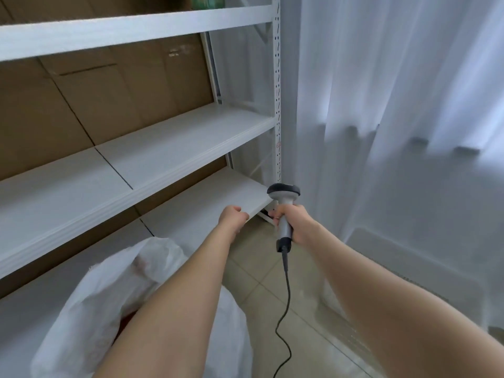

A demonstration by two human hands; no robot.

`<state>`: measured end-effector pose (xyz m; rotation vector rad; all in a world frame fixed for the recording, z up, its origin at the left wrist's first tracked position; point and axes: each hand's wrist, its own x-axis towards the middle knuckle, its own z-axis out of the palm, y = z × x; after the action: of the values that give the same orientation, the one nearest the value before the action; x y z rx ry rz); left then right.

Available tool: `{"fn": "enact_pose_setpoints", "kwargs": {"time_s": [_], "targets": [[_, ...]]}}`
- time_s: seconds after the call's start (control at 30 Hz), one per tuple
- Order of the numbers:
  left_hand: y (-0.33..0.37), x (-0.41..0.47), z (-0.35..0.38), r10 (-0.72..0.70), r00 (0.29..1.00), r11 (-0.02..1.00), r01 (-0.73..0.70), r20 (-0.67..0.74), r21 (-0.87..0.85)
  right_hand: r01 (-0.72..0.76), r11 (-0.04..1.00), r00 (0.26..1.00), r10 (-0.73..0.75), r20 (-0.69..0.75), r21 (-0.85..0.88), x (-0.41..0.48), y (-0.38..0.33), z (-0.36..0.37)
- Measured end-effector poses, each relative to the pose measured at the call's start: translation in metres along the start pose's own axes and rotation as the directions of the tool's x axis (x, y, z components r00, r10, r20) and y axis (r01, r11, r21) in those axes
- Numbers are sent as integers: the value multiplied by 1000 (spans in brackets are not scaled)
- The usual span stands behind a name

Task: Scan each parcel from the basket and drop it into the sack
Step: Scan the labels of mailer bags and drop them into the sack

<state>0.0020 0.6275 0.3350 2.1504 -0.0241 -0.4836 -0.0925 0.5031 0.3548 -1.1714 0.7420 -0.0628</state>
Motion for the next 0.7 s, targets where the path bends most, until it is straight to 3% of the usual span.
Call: {"fn": "enact_pose_setpoints", "kwargs": {"time_s": [0.33,0.5,0.7], "targets": [[30,186,36,-88,995,996,89,57,-4,-86,987,993,74,-94,-138,199,-56,-10],[38,264,53,-188,976,982,183,107,56,-149,986,988,146,-47,-79,300,-60,5],[50,353,76,-215,952,975,200,217,92,-205,978,977,207,58,-42,410,-65,29]]}}
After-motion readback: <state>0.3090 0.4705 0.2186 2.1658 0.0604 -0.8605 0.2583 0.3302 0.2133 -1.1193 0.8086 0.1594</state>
